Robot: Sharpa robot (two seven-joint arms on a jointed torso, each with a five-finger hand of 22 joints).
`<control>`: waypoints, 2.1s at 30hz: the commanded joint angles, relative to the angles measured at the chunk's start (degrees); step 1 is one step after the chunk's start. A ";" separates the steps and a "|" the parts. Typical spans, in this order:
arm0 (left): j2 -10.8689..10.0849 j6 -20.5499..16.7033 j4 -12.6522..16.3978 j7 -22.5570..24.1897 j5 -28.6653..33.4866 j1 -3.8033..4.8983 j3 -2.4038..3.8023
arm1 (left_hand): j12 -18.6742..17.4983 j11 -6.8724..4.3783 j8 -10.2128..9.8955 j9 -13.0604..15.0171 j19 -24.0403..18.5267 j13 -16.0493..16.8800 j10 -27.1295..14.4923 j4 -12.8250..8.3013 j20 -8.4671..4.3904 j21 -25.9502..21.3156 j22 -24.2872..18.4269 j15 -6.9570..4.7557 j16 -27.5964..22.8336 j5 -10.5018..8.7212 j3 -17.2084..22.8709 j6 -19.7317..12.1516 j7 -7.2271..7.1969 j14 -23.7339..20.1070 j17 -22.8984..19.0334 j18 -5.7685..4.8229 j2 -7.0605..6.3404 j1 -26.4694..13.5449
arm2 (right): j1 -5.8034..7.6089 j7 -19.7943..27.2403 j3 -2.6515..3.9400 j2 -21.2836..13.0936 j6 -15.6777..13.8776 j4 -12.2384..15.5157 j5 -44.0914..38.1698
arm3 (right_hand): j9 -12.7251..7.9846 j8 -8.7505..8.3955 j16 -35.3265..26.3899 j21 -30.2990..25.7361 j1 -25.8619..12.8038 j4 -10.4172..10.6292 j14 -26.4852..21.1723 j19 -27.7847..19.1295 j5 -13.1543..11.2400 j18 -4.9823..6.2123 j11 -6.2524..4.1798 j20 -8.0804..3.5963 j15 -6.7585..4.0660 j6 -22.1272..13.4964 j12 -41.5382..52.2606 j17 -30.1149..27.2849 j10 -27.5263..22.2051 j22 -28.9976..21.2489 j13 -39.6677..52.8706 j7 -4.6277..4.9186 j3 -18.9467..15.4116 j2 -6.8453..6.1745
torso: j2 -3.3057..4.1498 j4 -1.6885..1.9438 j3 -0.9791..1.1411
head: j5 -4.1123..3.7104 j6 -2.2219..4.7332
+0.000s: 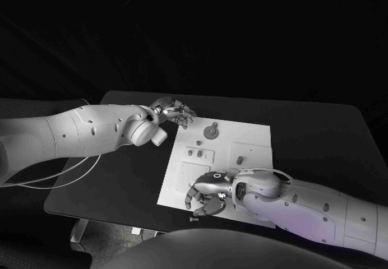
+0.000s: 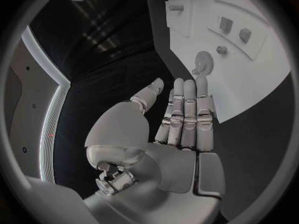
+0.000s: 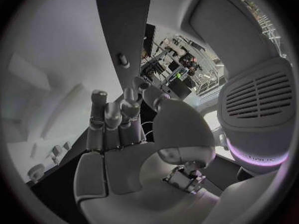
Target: Assemble the parts on the task board
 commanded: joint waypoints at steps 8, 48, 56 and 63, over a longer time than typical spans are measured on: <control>0.10 0.55 0.09 0.67 -0.35 -0.01 0.05 | 0.25 0.04 0.18 0.09 0.36 0.02 -0.40 0.12 -0.01 -0.34 0.09 -0.06 0.31 0.27 0.15 0.50 0.02 0.38 -0.06 0.56 0.33 0.03 | -0.13 -0.16 0.01 0.33 3.57 -0.42 -2.27 | -0.36 -0.20 0.29 0.17 -0.27 -0.11 -0.30 0.02 -1.52 0.54 -0.18 -0.01 -0.34 -0.13 0.26 0.01 -0.14 0.69 0.10 0.20 -0.42 0.57 | 0.02 0.00 0.06 | 0.26 0.00; 0.08 0.96 0.12 0.61 -0.66 -0.13 0.05 | 0.57 0.06 0.18 0.08 0.37 -0.06 -0.60 0.12 -0.02 -0.44 0.16 -0.06 0.30 0.27 0.13 0.45 0.04 0.36 -0.09 0.53 0.34 -0.01 | -0.36 -2.74 0.01 3.13 1.85 -0.34 -12.46 | -2.12 -1.95 0.65 0.43 1.34 -0.09 0.06 0.41 2.30 0.54 -0.37 -0.15 -0.49 -3.39 0.45 -0.03 0.39 0.69 -0.10 0.01 -0.29 -1.92 | 0.00 -0.03 0.01 | 0.63 0.00; 0.11 0.94 0.19 0.63 -0.67 -0.12 0.05 | 0.62 0.06 0.18 0.08 0.37 -0.08 -0.63 0.11 -0.03 -0.45 0.17 -0.06 0.30 0.27 0.13 0.44 0.04 0.36 -0.09 0.53 0.35 0.00 | -0.68 -3.39 0.02 3.42 3.76 -0.53 -13.22 | -2.41 -2.21 0.60 0.36 1.15 -0.09 0.03 0.35 2.07 0.54 -0.18 -0.13 -0.35 -4.00 0.39 -0.09 0.40 0.65 -0.17 0.21 -0.42 -2.33 | -0.02 -0.02 0.04 | 0.56 0.00; 0.08 0.94 0.18 0.55 -0.67 -0.12 0.05 | 0.66 0.06 0.18 0.08 0.38 -0.09 -0.66 0.11 -0.03 -0.46 0.18 -0.06 0.30 0.27 0.13 0.44 0.04 0.36 -0.09 0.53 0.35 0.01 | -0.85 -3.27 0.02 3.14 4.71 -0.57 -13.57 | -2.74 -2.50 0.51 0.22 1.21 -0.10 -0.12 0.20 1.81 0.54 0.22 -0.10 0.00 -4.71 0.34 -0.14 0.26 0.60 -0.22 0.65 -0.47 -2.71 | -0.03 0.02 0.00 | 0.75 0.00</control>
